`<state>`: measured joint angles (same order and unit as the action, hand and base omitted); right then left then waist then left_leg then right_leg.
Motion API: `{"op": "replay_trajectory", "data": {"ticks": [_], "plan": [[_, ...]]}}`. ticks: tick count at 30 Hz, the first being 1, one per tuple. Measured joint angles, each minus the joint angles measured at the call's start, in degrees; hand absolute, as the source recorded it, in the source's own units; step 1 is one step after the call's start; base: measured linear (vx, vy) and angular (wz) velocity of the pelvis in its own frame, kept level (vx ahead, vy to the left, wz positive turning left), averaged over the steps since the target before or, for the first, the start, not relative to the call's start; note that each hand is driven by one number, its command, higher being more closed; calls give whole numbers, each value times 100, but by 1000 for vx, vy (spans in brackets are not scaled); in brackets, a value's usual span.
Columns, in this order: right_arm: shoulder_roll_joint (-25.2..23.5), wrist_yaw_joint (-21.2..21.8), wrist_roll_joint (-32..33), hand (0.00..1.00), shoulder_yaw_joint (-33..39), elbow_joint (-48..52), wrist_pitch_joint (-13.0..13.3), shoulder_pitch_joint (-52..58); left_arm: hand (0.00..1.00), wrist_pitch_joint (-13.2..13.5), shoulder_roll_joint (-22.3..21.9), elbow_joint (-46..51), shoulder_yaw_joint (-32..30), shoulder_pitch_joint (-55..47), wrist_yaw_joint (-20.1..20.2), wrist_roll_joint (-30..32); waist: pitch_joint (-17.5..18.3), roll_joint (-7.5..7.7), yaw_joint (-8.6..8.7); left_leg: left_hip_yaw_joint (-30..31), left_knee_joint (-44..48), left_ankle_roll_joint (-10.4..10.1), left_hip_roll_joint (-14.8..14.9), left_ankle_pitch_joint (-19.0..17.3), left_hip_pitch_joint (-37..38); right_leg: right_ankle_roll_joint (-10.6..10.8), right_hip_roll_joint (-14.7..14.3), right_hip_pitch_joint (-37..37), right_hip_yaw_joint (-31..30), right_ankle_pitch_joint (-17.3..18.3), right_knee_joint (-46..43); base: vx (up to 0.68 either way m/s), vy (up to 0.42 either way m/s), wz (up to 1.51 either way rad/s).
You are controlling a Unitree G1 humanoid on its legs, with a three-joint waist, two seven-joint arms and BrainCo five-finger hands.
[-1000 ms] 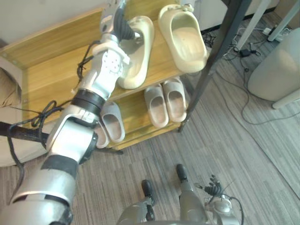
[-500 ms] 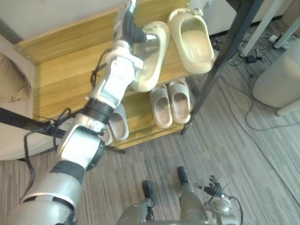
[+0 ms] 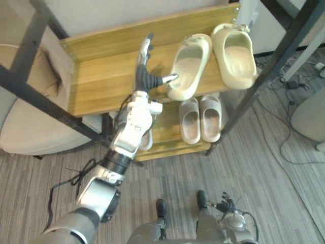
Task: Organize the slippers on the shoe rack
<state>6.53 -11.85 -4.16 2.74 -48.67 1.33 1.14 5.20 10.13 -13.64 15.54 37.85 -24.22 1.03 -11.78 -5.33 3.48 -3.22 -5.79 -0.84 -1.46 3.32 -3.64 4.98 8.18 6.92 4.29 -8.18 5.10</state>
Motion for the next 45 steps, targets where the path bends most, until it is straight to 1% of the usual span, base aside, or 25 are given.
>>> {"op": "replay_trajectory", "data": {"ticks": [4, 5, 7, 12, 16, 19, 26, 31, 36, 40, 45], "plan": [[-31, 0, -24, 0, -104, 0, -36, -7, 0, 77, -55, 0, 4, -421, 116, -528, 36, 9, -32, 85, -1, -48, 49, 24, -29, -25, -35, -32, 139, 19, 8, 1, -15, 18], [-42, 0, -25, 0, -117, 0, -38, -6, 0, 166, -57, 18, 3, -492, 152, -655, 49, 11, -51, 94, -1, -54, 63, 29, -25, -29, -47, -47, 161, 22, 12, 6, -13, 9], [-74, -1, -28, 0, -144, -2, -60, -8, 0, 211, -95, 25, 14, -557, 228, -1045, 115, 31, -61, 171, -1, -61, 91, 35, -3, -43, -71, -104, 226, 51, 30, 13, -16, 12], [-130, -4, -32, 0, -222, -43, -91, -24, 0, 319, -219, 26, 78, -674, 374, -1368, 249, 68, -63, 230, 0, -80, 133, 41, -18, -52, -104, -132, 319, 80, 39, 25, -12, 9], [-153, -4, -33, 0, -318, -219, -120, -138, 0, 326, -255, 28, 406, -690, 477, -1484, 253, 71, -59, 272, -1, -87, 142, 40, 47, -35, -110, -222, 370, 100, 45, 2, 2, 5], [-162, -4, -33, 0, -327, -229, -131, -134, 0, 324, -322, 28, 497, -690, 569, -1528, 253, 71, -48, 311, -1, -121, 143, 23, 59, -37, -110, -253, 410, 112, 45, -8, 6, 7], [-152, -18, -33, 0, -323, -318, -164, -138, 0, 329, -576, 22, 901, -610, 596, -1712, 255, 74, -13, 351, -1, -176, 180, -9, 67, -46, -140, -277, 454, 160, 46, -1, 0, 3], [-149, -45, -30, 0, -286, -421, -175, -194, 0, 338, -791, -191, 1248, -316, 602, -1811, 255, 75, 24, 268, 0, -176, 191, -16, 80, -43, -148, -256, 390, 162, 46, 20, 0, -4], [-169, -50, -27, 0, -220, -401, -173, -239, 0, 353, -970, -399, 1307, -127, 561, -1815, 258, 84, 50, 148, 0, -165, 201, -23, 93, -42, -162, -204, 270, 159, 45, 18, 1, -14], [-157, -63, -24, 0, -64, -390, -172, -212, 0, 381, -1076, -615, 1309, 16, 501, -1815, 272, 107, 22, 113, 1, -164, 203, -22, 88, -39, -153, -185, 203, 151, 21, -2, 3, -3], [-178, -71, -24, 0, -57, -296, -173, -157, 0, 367, -1082, -770, 1272, 172, 374, -1813, 284, 126, -18, 25, 1, -162, 196, -26, 57, -37, -138, -111, 113, 139, 6, -14, 12, -9]]}}
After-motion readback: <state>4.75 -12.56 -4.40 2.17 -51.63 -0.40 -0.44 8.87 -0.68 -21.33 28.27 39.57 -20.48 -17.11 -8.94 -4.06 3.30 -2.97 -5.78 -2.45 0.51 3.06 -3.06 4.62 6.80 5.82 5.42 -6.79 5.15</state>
